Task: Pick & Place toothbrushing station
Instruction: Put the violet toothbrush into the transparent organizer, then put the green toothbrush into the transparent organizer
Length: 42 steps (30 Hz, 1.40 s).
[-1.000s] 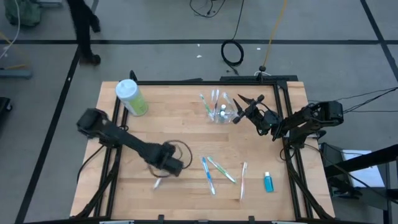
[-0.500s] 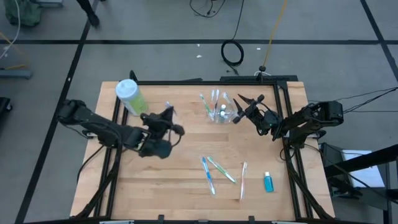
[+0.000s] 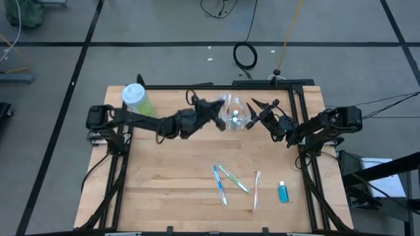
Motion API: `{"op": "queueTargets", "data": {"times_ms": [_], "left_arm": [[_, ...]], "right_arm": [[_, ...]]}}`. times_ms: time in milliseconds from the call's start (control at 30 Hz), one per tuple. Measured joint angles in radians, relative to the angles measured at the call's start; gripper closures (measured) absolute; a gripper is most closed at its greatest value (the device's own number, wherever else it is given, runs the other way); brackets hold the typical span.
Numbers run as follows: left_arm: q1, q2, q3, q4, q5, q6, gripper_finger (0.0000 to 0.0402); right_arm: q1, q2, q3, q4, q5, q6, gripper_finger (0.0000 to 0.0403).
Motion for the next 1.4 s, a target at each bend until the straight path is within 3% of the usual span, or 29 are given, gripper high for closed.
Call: {"op": "queueTargets", "data": {"times_ms": [200, 633, 867, 1033, 1233, 1400], "left_arm": [[0.08, 0.108, 0.0, 0.014, 0.039, -0.07, 0.0398], [0.097, 0.26, 0.0, -0.001, 0.041, -0.168, 0.0383], [0.109, 0.253, 0.001, -0.081, 0.04, -0.165, 0.0331], [0.098, 0.203, 0.001, -0.103, 0.04, -0.071, 0.027], [0.063, 0.038, 0.001, -0.254, 0.04, -0.008, 0.021], [0.023, -0.121, 0.002, -0.486, 0.039, 0.014, 0.0191]], "right_arm": [[0.0, 0.0, 0.0, 0.0, 0.0, -0.007, 0.0273], [-0.012, 0.0, 0.0, 0.0, 0.0, -0.028, 0.0273], [-0.012, 0.0, 0.0, -0.002, 0.0, -0.026, 0.0273], [-0.012, 0.0, 0.0, -0.01, 0.0, -0.025, 0.0273], [0.013, -0.001, 0.0, -0.019, 0.009, -0.076, 0.0273], [0.102, -0.081, 0.0, -0.018, 0.191, -0.276, 0.0273]]}}
